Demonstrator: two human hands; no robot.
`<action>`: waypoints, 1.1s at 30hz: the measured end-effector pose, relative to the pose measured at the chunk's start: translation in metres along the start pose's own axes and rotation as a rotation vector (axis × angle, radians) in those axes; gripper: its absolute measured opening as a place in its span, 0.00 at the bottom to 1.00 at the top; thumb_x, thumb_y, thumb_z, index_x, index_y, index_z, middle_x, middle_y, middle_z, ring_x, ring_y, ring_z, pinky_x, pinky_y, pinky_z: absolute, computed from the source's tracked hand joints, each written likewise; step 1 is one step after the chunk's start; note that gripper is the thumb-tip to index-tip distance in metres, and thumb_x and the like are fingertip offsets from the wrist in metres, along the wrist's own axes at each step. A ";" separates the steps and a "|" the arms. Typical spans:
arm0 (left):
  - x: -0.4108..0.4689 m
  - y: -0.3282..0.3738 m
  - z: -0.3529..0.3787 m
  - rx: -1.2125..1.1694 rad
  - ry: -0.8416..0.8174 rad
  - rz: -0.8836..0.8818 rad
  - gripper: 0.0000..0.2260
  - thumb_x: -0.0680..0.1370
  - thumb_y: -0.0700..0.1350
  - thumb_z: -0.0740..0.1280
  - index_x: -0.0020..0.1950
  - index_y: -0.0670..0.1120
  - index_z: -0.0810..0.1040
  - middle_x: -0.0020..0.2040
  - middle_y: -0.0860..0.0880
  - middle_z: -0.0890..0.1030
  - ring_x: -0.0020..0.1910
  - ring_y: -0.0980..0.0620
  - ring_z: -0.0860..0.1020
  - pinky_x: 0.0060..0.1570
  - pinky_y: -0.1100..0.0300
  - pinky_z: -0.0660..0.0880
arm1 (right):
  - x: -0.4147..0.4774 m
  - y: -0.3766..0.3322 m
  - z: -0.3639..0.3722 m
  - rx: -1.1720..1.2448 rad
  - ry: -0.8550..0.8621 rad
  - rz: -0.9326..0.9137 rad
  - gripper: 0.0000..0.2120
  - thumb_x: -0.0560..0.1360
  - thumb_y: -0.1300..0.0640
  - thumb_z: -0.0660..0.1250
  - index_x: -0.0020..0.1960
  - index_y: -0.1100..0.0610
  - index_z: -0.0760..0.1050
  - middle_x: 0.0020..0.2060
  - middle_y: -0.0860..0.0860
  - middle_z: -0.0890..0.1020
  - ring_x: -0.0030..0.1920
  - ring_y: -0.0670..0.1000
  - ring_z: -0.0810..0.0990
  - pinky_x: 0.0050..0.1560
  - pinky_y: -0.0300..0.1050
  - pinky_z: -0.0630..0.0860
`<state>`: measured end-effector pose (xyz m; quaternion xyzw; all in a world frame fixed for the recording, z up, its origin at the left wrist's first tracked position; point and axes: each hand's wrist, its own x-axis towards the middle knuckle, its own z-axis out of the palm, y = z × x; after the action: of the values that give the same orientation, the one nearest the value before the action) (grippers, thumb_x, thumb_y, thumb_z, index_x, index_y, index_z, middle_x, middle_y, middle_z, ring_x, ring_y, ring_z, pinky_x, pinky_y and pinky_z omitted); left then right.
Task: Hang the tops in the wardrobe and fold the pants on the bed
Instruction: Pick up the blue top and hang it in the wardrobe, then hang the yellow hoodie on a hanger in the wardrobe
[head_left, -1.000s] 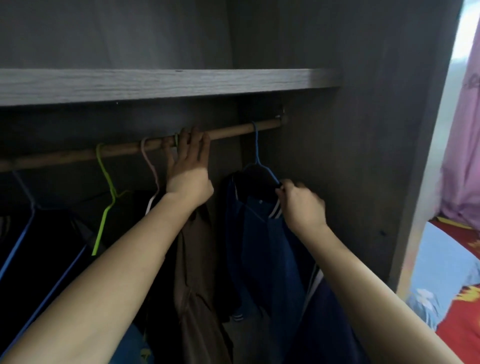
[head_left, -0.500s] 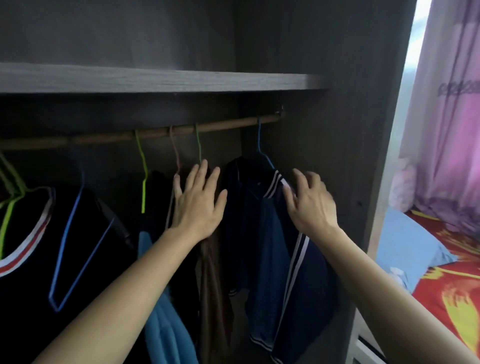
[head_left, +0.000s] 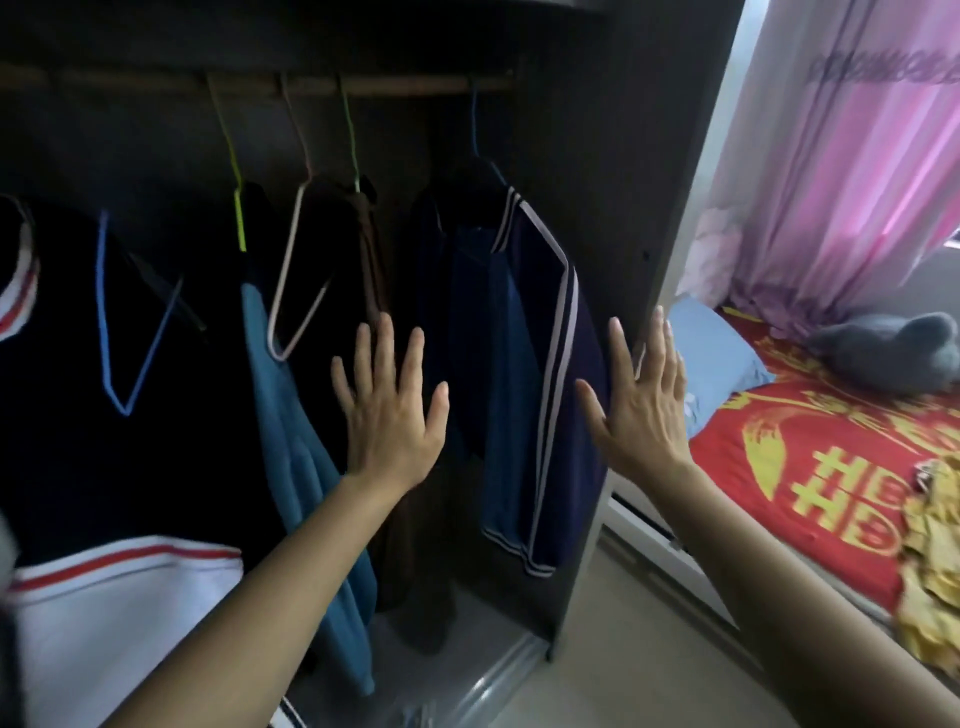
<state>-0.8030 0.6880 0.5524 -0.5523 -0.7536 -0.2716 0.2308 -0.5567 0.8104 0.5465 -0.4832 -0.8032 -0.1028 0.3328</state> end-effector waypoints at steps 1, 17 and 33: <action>-0.004 0.010 0.002 -0.004 -0.002 0.009 0.29 0.81 0.56 0.58 0.79 0.47 0.57 0.80 0.42 0.50 0.79 0.43 0.46 0.74 0.37 0.46 | -0.005 0.010 -0.005 0.001 0.005 0.015 0.36 0.81 0.41 0.59 0.81 0.54 0.49 0.79 0.62 0.43 0.79 0.62 0.43 0.78 0.60 0.46; 0.002 0.399 0.116 -0.284 -0.043 0.447 0.29 0.81 0.55 0.55 0.80 0.49 0.54 0.81 0.43 0.48 0.79 0.44 0.46 0.73 0.36 0.44 | -0.115 0.366 -0.103 -0.209 0.060 0.328 0.36 0.80 0.42 0.60 0.81 0.54 0.50 0.79 0.62 0.45 0.79 0.63 0.47 0.77 0.63 0.50; 0.031 0.666 0.342 -0.328 -0.373 0.730 0.30 0.81 0.59 0.52 0.80 0.49 0.53 0.81 0.44 0.47 0.79 0.44 0.45 0.72 0.33 0.45 | -0.153 0.653 -0.057 -0.289 -0.104 0.581 0.39 0.79 0.41 0.61 0.81 0.57 0.48 0.79 0.63 0.44 0.79 0.64 0.49 0.74 0.65 0.55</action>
<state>-0.1905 1.0990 0.4204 -0.8511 -0.4849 -0.1841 0.0811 0.0674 1.0084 0.3908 -0.7391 -0.6246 -0.0917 0.2350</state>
